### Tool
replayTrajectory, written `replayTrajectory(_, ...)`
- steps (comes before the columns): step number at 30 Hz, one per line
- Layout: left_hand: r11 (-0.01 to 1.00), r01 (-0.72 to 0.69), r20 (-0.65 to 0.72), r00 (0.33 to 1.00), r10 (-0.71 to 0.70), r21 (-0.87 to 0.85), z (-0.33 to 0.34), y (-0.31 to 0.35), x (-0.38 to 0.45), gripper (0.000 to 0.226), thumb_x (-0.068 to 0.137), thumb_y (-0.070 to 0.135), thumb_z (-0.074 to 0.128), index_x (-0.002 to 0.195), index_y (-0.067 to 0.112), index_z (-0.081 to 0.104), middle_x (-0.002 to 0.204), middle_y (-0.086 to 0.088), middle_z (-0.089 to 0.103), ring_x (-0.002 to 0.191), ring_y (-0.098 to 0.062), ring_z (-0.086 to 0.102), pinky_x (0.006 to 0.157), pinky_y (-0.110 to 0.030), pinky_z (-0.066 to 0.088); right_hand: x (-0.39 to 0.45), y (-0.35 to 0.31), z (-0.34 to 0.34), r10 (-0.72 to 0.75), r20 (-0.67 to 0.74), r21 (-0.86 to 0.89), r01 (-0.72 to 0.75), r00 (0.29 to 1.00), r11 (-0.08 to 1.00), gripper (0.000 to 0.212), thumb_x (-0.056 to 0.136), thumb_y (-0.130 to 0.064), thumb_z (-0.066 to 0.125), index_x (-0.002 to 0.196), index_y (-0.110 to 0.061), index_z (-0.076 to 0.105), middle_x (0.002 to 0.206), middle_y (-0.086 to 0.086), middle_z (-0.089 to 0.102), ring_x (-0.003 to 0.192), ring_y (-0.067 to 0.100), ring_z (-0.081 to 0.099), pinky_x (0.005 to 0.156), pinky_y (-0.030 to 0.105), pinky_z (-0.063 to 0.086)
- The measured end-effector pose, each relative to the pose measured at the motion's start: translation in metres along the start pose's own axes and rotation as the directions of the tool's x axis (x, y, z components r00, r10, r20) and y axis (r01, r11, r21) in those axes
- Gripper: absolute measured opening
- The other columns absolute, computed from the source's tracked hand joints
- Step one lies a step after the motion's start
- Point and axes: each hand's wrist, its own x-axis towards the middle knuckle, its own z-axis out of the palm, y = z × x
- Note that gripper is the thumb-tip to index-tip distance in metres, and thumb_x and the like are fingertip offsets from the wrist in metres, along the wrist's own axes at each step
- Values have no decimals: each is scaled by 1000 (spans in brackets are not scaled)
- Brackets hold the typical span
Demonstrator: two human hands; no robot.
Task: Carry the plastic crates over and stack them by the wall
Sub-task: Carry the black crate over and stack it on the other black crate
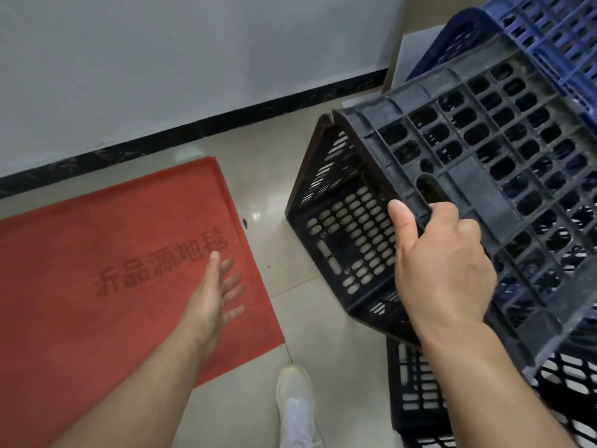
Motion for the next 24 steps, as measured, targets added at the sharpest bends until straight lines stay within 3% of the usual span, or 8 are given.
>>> replayTrajectory(7,1000,-3,-17,1000,3,17,-14,-5,15,63,97,55,24,147,18,33,151,-12,38,135,-27,41,104,-47,36,12,-12,-27,-31,-15,36,32,999,999,70,91,-65,20,122,-9,49,114,24,58,103,42,54,71,39,28)
replayTrajectory(12,1000,3,-168,986,-1,11,-45,-13,21,64,97,55,29,150,20,24,156,-6,29,139,-24,34,111,-44,26,28,-23,-61,-74,-25,185,78,997,980,74,87,-74,20,85,-11,59,84,17,55,81,33,50,74,44,42)
replayTrajectory(15,999,16,-276,961,-23,-28,-84,-22,25,78,87,70,34,151,25,25,156,-3,28,140,-28,32,113,-50,25,33,-24,-75,-73,9,345,65,997,936,79,67,-94,20,73,-29,65,67,8,60,71,37,58,77,60,50)
replayTrajectory(16,997,32,-311,949,-52,-68,-109,-37,37,93,75,81,40,149,25,29,153,-4,35,136,-31,38,110,-53,30,34,-23,-78,-73,30,377,57,997,924,77,69,-92,24,71,-27,65,62,6,59,65,37,58,76,59,52)
replayTrajectory(18,990,59,-366,925,-104,-132,-151,-54,49,108,57,88,53,140,18,43,137,-9,52,120,-34,53,100,-54,42,27,-33,-84,-107,93,415,59,990,908,68,83,-77,30,74,-18,62,59,5,60,55,32,57,67,44,54)
replayTrajectory(19,986,47,-388,916,-105,-158,-167,-52,44,97,63,80,57,133,13,50,127,-11,59,111,-34,59,95,-53,46,23,-38,-83,-81,138,458,9,987,889,69,83,-77,32,75,-15,61,60,8,60,53,30,55,62,37,50)
replayTrajectory(22,982,28,-352,931,-93,-185,-201,-35,14,52,87,48,57,117,6,61,93,-18,67,76,-31,63,80,-45,53,19,-47,-58,77,306,484,-225,949,846,100,44,-103,30,71,-13,64,54,8,60,45,27,51,56,33,43)
replayTrajectory(24,986,3,-361,930,-64,-167,-226,-35,6,45,90,42,56,117,6,60,82,-16,65,62,-28,60,69,-40,53,18,-58,-42,63,343,485,-234,937,842,87,62,-94,28,76,-15,62,58,12,63,40,24,55,48,26,40)
